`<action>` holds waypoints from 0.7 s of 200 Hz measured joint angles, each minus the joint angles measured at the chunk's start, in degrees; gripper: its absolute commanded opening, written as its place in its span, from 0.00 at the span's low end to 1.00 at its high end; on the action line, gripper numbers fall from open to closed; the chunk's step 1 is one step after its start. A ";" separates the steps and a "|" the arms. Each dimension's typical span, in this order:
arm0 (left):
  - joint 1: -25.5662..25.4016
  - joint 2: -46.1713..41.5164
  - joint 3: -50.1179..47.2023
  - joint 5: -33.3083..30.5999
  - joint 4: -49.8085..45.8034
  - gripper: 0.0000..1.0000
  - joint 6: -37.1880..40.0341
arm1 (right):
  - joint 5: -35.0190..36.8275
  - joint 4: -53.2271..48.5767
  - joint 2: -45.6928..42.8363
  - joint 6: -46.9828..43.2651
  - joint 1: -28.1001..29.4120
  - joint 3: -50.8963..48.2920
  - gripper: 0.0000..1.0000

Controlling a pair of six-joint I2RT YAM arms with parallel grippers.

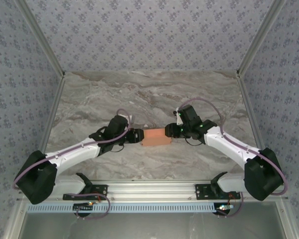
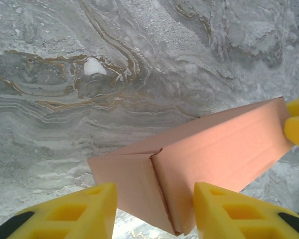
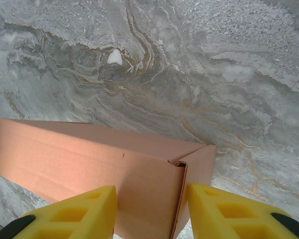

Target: Fold the paper box

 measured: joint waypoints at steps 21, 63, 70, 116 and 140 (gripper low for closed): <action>-0.09 0.59 0.00 0.70 0.74 0.35 -0.33 | 0.07 0.33 0.00 0.11 0.11 -0.07 0.38; -0.02 1.88 0.17 1.77 2.97 0.30 -0.48 | 0.76 1.20 0.15 0.31 0.09 -0.26 0.34; -0.02 2.05 0.33 1.79 2.99 0.30 -0.48 | 0.94 1.29 0.15 0.33 0.09 -0.24 0.34; 0.52 5.70 4.44 1.29 1.49 0.29 -0.31 | 3.63 1.57 1.31 0.13 -0.02 1.05 0.29; 1.31 8.81 7.48 0.13 1.27 0.29 -0.35 | 5.66 3.43 2.84 0.00 -0.35 1.84 0.26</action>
